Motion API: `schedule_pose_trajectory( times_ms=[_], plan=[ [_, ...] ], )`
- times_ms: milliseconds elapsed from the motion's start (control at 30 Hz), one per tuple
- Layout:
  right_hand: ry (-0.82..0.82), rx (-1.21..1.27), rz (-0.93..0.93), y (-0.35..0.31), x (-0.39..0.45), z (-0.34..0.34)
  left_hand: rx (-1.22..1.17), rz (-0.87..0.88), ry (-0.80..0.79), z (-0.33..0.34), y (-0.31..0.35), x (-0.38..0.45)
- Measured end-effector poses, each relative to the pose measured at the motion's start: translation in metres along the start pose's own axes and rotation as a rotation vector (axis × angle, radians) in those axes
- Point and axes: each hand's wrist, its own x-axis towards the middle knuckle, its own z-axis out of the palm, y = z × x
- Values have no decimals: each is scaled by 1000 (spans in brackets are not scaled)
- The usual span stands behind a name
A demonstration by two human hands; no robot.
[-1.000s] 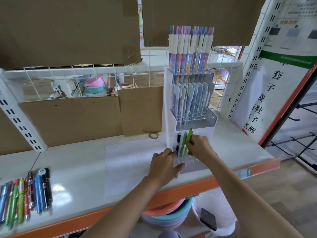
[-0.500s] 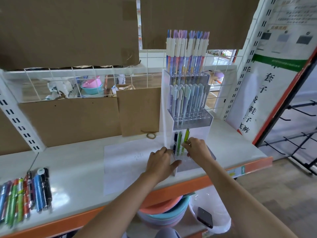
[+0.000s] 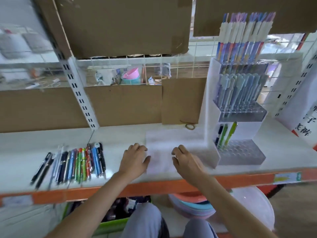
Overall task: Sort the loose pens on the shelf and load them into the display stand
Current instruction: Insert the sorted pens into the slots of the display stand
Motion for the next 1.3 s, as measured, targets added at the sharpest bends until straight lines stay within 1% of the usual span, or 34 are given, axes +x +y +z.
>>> schedule_pose_trajectory(
  times_ms=[100,200,333,433,533,633,700,767,900,1033,1300],
  plan=[
    [-36,-2,-63,-34,20,20,68,-158,42,-15,-46,-19],
    [-77,34,-99,-64,38,44,104,-356,92,-23,-81,-35],
    [-113,11,-95,-83,49,69,135,-622,91,-26,-105,-39],
    [-114,64,-31,-82,52,77,135,-731,56,-20,-118,-33],
    [-108,124,0,-79,54,79,152,-742,73,-12,-119,-29],
    [-97,160,14,-78,53,80,131,-669,131,-7,-122,-26],
    [-86,175,21,-77,52,81,169,-612,128,-7,-123,-26],
    [-70,185,24,-76,51,81,213,-594,89,-9,-124,-25],
    [-45,187,22,-75,51,82,233,-653,-40,-21,-127,-19],
    [-14,209,27,-73,51,85,266,-658,-152,-26,-134,-12],
    [-3,228,55,-73,52,86,194,-567,-144,-29,-130,-11]
  ],
)
